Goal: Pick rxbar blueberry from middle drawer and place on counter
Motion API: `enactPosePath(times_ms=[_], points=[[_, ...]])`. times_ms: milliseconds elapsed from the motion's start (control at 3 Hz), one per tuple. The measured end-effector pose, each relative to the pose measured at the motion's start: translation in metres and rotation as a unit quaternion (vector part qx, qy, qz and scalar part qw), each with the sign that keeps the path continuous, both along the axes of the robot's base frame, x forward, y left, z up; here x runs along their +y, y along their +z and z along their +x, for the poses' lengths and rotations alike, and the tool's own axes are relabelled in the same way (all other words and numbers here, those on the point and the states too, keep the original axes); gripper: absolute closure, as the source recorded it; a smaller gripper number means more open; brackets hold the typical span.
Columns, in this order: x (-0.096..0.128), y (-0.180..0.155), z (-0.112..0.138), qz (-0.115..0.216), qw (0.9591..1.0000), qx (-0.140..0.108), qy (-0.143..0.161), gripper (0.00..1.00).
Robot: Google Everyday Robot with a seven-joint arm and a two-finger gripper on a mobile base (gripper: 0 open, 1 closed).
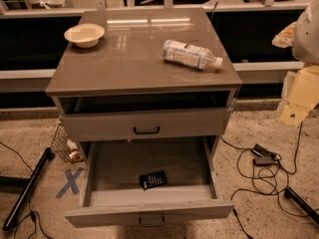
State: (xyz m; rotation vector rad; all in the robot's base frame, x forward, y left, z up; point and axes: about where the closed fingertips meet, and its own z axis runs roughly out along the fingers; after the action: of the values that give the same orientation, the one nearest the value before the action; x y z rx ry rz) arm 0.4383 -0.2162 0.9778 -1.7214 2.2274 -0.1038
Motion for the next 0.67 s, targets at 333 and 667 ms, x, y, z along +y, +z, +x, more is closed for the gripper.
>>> enactPosePath(times_ms=[333, 667], points=[[0.000, 0.000, 0.000, 0.000, 1.0000, 0.000, 0.000, 0.00], [0.029, -0.073, 0.015, 0.030, 0.9961, 0.072, 0.042, 0.00]])
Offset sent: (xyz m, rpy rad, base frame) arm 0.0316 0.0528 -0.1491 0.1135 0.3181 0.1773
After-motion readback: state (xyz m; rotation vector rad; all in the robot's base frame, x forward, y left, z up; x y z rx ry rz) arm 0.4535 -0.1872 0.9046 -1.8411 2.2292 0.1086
